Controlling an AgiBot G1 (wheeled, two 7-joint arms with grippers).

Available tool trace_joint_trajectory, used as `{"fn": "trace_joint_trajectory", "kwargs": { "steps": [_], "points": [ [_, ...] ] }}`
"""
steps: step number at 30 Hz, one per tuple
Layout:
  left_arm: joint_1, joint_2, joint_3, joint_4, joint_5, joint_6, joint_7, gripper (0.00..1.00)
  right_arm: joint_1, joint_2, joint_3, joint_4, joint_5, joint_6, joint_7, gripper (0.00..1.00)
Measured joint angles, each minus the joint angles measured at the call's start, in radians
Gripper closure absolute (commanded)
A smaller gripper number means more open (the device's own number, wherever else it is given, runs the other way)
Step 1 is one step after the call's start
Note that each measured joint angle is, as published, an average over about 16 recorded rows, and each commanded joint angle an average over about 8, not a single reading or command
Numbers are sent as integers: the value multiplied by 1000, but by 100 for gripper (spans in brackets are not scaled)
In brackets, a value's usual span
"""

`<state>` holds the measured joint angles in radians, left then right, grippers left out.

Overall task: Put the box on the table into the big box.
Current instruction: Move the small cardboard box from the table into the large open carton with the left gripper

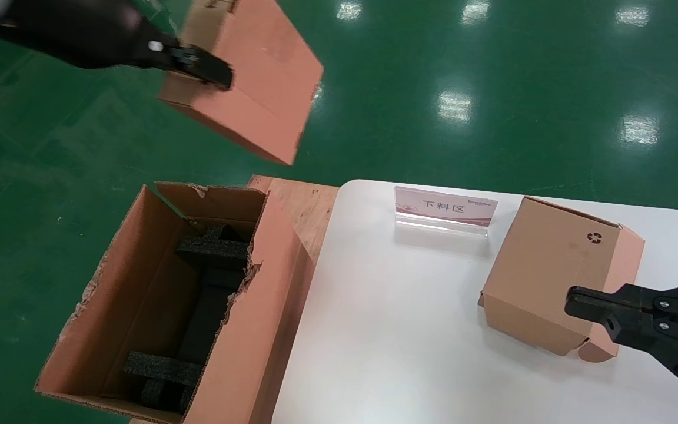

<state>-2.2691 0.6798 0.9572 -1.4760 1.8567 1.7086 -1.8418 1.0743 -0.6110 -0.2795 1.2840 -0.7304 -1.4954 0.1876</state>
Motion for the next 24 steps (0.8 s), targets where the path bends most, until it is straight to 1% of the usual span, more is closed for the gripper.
{"fn": "trace_joint_trajectory", "kwargs": {
  "steps": [7, 15, 20, 24],
  "points": [
    [-75, -99, 8, 7, -78, 19, 84, 100, 0, 0, 0, 0, 0, 0, 0, 0],
    [-155, -220, 32, 15, -161, 27, 128, 100, 0, 0, 0, 0, 0, 0, 0, 0],
    [-203, -285, 69, 16, -197, 29, 134, 100, 0, 0, 0, 0, 0, 0, 0, 0],
    [-241, -318, 121, 16, -214, 30, 132, 100, 0, 0, 0, 0, 0, 0, 0, 0]
  ]
}}
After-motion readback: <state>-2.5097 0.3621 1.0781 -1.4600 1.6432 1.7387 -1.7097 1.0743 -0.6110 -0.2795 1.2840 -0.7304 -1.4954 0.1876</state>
